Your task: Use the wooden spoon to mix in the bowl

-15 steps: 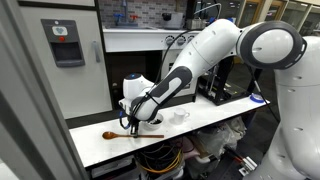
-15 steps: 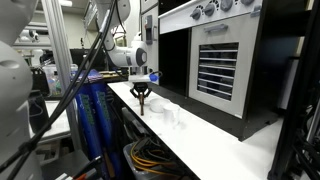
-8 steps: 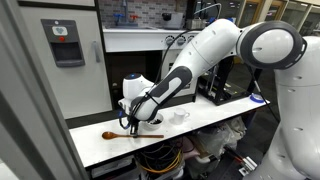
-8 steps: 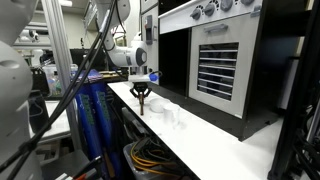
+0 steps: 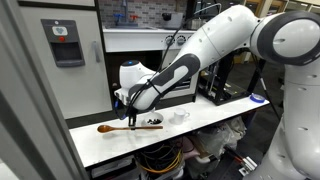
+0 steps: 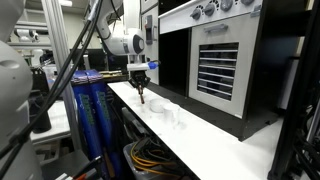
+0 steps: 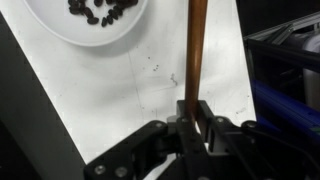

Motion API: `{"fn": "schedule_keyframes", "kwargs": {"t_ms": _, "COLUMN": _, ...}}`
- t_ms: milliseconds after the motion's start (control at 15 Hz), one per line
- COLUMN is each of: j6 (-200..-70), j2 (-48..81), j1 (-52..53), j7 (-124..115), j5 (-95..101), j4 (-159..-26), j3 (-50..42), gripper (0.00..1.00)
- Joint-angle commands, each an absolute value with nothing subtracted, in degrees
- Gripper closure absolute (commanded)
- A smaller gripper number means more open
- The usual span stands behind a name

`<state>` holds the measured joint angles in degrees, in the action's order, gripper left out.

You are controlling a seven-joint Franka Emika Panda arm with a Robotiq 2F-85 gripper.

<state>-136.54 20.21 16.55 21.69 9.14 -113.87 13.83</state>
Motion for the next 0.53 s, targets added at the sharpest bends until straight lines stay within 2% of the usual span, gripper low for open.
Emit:
{"fn": "schedule_keyframes", "kwargs": {"t_ms": 0, "j6": -129.46, "j2": 15.82, "j1": 15.39, "j7": 25.81, "j5": 9.6, "j4": -113.6, "j3": 15.53, "gripper": 0.97}}
{"fn": "schedule_keyframes", "kwargs": {"t_ms": 467, "j6": -112.75, "j2": 10.26, "j1": 16.27, "j7": 30.97, "j5": 13.83, "j4": -110.06, "j3": 15.53, "gripper": 0.97}}
